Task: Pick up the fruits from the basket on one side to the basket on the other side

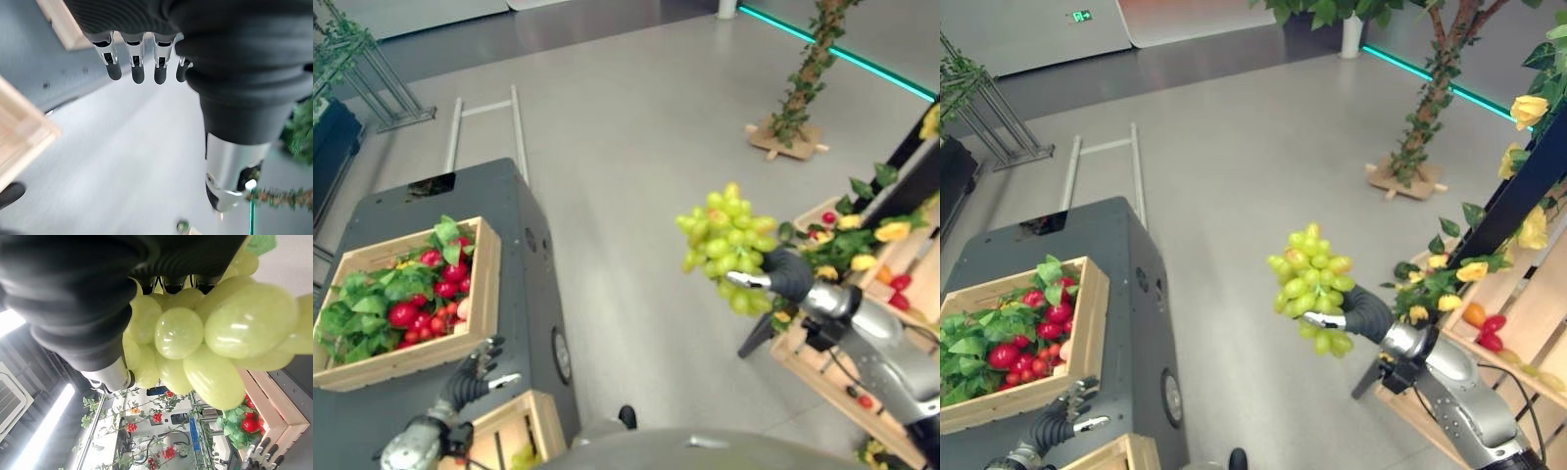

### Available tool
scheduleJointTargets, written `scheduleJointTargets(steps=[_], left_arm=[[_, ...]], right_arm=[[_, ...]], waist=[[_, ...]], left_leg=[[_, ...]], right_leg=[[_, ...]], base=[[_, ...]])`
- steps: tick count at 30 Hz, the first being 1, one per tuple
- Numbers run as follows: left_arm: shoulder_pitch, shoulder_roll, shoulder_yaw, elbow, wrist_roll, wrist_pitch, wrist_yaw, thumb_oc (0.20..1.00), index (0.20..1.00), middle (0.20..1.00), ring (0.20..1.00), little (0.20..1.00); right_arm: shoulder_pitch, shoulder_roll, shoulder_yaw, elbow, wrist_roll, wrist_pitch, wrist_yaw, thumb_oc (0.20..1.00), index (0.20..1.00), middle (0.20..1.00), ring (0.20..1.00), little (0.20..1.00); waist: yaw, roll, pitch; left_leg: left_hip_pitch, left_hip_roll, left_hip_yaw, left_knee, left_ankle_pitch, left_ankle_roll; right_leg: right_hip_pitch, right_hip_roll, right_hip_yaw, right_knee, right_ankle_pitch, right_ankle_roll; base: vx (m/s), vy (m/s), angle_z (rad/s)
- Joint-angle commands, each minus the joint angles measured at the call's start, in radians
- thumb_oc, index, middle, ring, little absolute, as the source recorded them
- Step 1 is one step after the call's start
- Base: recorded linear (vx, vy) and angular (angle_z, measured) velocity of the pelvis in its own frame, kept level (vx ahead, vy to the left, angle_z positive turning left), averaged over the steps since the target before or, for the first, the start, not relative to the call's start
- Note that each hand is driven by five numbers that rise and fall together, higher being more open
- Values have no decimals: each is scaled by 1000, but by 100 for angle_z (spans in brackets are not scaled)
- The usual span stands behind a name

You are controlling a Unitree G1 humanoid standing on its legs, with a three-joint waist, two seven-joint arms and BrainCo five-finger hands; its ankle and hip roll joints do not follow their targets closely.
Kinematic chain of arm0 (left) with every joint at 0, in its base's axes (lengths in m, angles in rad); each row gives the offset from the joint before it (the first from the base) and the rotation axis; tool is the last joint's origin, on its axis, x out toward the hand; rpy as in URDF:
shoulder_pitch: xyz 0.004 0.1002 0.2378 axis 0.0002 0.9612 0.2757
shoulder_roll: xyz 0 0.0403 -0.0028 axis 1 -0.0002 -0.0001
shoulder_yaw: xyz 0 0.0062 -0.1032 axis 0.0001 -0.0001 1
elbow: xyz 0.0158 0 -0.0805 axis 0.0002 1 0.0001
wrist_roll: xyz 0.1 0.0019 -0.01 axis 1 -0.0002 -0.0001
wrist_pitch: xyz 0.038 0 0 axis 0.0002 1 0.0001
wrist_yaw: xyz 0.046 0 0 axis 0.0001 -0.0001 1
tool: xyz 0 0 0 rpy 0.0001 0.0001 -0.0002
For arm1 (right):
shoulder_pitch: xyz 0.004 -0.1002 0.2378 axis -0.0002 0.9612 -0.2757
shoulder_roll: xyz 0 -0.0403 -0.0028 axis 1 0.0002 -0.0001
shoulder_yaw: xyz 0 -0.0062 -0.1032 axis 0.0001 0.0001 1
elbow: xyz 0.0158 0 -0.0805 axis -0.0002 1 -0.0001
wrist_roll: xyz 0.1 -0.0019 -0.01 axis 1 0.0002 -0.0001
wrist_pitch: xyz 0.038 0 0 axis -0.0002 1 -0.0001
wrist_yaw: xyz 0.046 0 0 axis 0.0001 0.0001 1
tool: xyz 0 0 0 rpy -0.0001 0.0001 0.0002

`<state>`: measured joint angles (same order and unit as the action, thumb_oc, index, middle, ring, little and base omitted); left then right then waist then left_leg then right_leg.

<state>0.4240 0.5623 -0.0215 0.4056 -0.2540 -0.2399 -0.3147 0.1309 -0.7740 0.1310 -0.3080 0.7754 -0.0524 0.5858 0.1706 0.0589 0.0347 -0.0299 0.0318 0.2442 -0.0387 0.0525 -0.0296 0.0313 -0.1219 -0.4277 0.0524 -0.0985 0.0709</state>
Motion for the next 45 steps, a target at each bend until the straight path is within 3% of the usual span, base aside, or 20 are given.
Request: scheduleJointTargets(steps=[1, 7, 13, 21, 22, 23, 24, 26, 27, 29, 32, 35, 43, 45], left_arm=[[-153, -18, -108, 144, 133, -62, 72, 1000, 1000, 1000, 1000, 1000], [-323, -135, -270, 380, 342, -80, 132, 1000, 1000, 1000, 1000, 1000], [-378, -196, -307, 523, 443, -84, 188, 1000, 1000, 1000, 1000, 1000], [-359, -213, -264, 557, 412, -71, 193, 1000, 1000, 1000, 1000, 1000], [-356, -217, -240, 595, 399, -66, 212, 1000, 1000, 1000, 1000, 1000], [-357, -217, -240, 596, 399, -66, 212, 1000, 1000, 1000, 1000, 1000], [-351, -218, -222, 603, 374, -57, 223, 1000, 1000, 1000, 1000, 1000], [-340, -214, -207, 601, 345, -53, 230, 1000, 1000, 1000, 1000, 1000], [-338, -214, -204, 605, 332, -53, 235, 1000, 1000, 1000, 1000, 1000], [-337, -211, -199, 598, 304, -49, 241, 1000, 1000, 1000, 1000, 1000], [-345, -218, -205, 617, 306, -50, 238, 1000, 1000, 1000, 1000, 1000], [-360, -209, -216, 622, 324, -51, 230, 1000, 1000, 1000, 1000, 1000], [-350, -193, -187, 623, 303, -56, 225, 1000, 1000, 1000, 1000, 1000], [-351, -186, -183, 625, 313, -58, 221, 1000, 1000, 1000, 1000, 1000]], right_arm=[[-72, -8, 4, -124, 45, -92, -23, 200, 200, 200, 200, 200], [-109, 24, 55, -128, 74, -96, -41, 200, 200, 200, 200, 200], [-109, 26, 85, -141, 87, -93, -47, 200, 200, 200, 200, 200], [-65, 17, 47, -176, 98, -88, -47, 200, 200, 200, 200, 200], [-79, 16, 48, -179, 99, -92, -46, 200, 200, 200, 200, 200], [-80, 16, 48, -179, 100, -92, -46, 200, 200, 200, 200, 200], [-108, 5, 63, -177, 106, -91, -45, 200, 200, 200, 200, 200], [-165, -1, 92, -170, 103, -91, -45, 200, 200, 200, 200, 200], [-183, -2, 104, -165, 104, -91, -46, 200, 200, 200, 200, 200], [-213, -10, 121, -163, 111, -94, -43, 200, 200, 200, 200, 200], [-214, -15, 118, -168, 107, -93, -40, 200, 200, 200, 200, 200], [-211, -7, 113, -172, 93, -91, -38, 200, 200, 200, 200, 200], [-205, -42, 89, -194, 88, -78, -26, 200, 200, 200, 200, 200], [-193, -51, 66, -200, 69, -84, -30, 200, 200, 200, 200, 200]], waist=[[-21, -46, -18], [-79, -60, -28], [-110, -70, -40], [-116, -85, -35], [-102, -96, -18], [-103, -97, -19], [-80, -99, -2], [-56, -100, 2], [-51, -100, 1], [-60, -97, -5], [-73, -92, -21], [-98, -99, -40], [-111, -90, -26], [-133, -87, -6]], left_leg=[[-58, -18, 30, 155, -87, -11], [-38, 0, 64, 130, -74, -16], [-28, 16, 84, 124, -69, -19], [-52, 31, 55, 204, -95, -23], [-76, 13, -33, 278, -118, -30], [-80, 12, -34, 277, -114, -29], [-83, -19, -149, 313, -129, -36], [-91, -63, -290, 325, -137, -32], [-87, -76, -340, 325, -139, -28], [-60, -67, -368, 279, -160, -19], [-24, -51, -338, 203, -158, -13], [0, -71, -307, 141, -150, 6], [7, -107, -213, 122, -155, 47], [9, -114, -177, 118, -153, 54]], right_leg=[[21, 11, 9, 15, 24, 38], [16, 42, 57, -8, 31, 28], [15, 65, 90, -18, 38, 17], [17, 79, 111, -23, 41, 2], [9, 85, 153, -19, 46, -6], [6, 84, 152, -20, 48, -6], [-5, 93, 197, -12, 56, -6], [-25, 99, 250, -9, 72, 0], [-32, 100, 272, -8, 78, 3], [-45, 98, 302, -6, 85, 9], [-50, 91, 304, -7, 89, 16], [-79, 58, 316, -1, 110, 39], [-154, 8, 383, 45, 153, 89], [-186, -8, 402, 64, 176, 107]], base=[[-30, -59, -5], [-40, -54, -22], [-34, -62, -29], [-25, -52, -3], [-33, -22, -13], [-83, -15, -31], [-89, 9, -44], [-85, 35, -105], [-34, 43, -123], [-32, 137, -92], [-24, 210, -28], [-49, 238, -26], [-62, 195, -51], [-126, 188, -40]])
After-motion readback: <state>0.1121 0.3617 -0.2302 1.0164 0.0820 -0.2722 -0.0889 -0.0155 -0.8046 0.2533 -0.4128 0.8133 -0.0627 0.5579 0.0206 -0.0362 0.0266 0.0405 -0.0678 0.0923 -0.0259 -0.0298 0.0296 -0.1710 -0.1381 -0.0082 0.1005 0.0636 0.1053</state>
